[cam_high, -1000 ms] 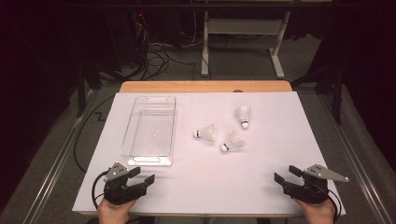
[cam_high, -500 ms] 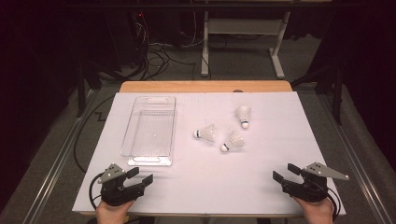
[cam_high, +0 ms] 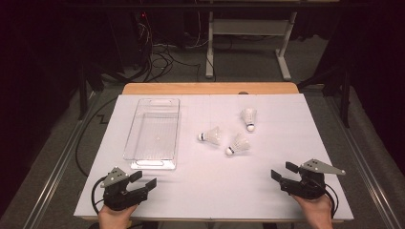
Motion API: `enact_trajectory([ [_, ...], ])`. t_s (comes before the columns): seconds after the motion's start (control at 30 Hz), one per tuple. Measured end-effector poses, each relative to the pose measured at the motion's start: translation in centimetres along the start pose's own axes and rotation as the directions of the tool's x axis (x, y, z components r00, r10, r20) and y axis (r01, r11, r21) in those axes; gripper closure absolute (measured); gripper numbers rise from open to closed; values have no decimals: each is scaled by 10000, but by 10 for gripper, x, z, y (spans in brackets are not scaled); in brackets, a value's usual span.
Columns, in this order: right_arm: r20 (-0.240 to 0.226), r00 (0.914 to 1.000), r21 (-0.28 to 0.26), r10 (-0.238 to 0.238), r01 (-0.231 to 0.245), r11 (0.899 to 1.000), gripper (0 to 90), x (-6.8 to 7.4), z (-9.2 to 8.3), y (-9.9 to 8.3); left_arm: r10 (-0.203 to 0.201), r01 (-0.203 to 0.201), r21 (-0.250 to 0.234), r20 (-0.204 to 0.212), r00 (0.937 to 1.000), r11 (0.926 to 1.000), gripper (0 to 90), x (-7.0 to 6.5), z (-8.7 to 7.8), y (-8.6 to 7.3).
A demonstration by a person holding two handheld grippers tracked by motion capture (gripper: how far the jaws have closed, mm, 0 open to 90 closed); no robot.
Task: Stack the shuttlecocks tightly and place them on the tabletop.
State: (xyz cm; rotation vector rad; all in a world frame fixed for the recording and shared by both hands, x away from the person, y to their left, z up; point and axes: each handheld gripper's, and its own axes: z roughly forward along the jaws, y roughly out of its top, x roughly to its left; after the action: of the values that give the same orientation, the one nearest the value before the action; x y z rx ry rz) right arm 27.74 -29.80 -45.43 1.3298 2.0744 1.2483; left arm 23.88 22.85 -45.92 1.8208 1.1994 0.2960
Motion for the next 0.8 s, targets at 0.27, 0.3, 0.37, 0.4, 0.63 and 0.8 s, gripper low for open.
enact_trajectory([
  [0.27, -101, 9999, 73, -25, 26, 10000, 309, 5, 10, 10, 17, -17, 14, 58, 10000, 10000, 331, 0, 0, 0],
  [0.3, -101, 9999, 73, -25, 26, 10000, 309, 5, 10, 10, 17, -17, 14, 58, 10000, 10000, 332, 0, 0, 0],
  [0.37, -165, 9998, 112, -55, 57, 9999, 312, 7, 15, 14, 24, -24, 32, 46, 10000, 10000, 332, 0, 0, 0],
  [0.4, -170, 9998, 129, -38, 40, 9999, 314, 7, 17, 15, 23, -23, 31, 43, 10000, 10000, 332, 0, 0, 0],
  [0.63, -253, 9997, 237, -3, 9, 9997, 325, 10, 26, 22, 34, -34, 85, 59, 10000, 10000, 332, 0, 1, 0],
  [0.8, -270, 9996, 265, 102, -95, 9996, 339, 10, 30, 25, 27, -28, 95, 58, 10000, 10000, 333, 0, 1, 0],
])
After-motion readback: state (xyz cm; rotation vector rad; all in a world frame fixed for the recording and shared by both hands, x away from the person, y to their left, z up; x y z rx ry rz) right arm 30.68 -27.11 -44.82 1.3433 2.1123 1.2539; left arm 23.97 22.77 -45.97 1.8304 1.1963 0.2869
